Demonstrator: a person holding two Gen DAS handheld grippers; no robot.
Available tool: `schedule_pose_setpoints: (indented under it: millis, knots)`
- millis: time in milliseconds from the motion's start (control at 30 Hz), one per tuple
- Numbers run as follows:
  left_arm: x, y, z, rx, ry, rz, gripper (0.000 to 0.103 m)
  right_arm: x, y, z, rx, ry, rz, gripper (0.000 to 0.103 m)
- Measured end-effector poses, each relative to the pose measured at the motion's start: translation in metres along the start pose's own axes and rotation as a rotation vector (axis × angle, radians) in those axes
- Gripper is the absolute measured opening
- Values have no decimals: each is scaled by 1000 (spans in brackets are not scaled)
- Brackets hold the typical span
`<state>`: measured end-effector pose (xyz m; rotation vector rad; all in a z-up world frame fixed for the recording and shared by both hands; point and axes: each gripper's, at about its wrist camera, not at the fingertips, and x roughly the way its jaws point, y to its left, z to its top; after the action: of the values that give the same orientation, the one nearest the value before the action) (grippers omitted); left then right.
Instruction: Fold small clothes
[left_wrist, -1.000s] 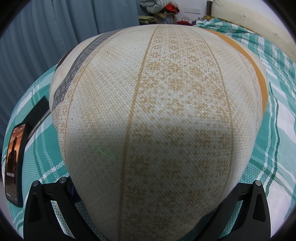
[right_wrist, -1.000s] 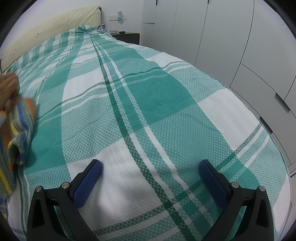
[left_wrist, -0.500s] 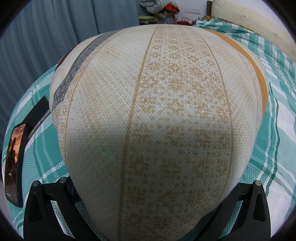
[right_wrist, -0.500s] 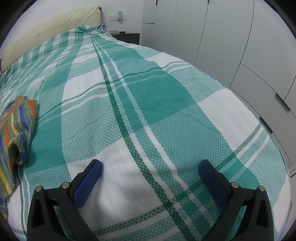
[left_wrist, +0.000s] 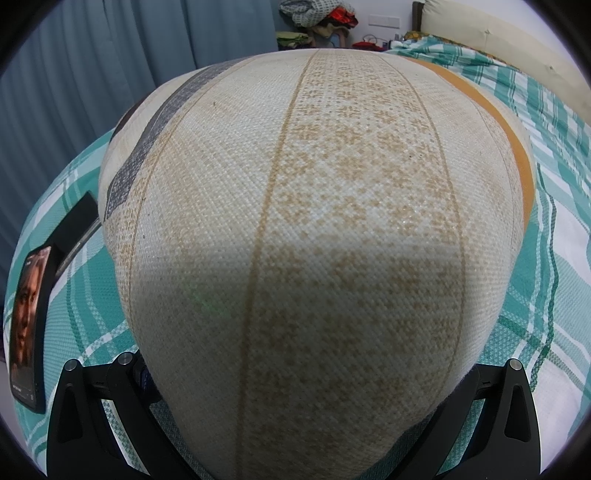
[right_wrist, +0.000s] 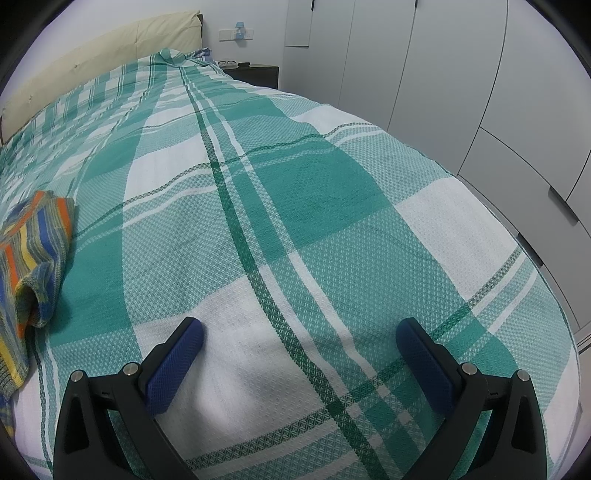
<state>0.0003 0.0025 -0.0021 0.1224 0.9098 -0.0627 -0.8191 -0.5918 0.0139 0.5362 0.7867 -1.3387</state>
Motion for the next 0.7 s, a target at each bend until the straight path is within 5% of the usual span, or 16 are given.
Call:
schedule_pose_setpoints:
  millis: [533, 700]
  knots:
    - [-7, -8, 2, -6, 42, 18, 103, 2, -1, 7, 7, 16, 21, 103]
    - [-72, -25, -18, 22, 34, -21, 102, -12, -8, 14, -3, 92, 92, 103]
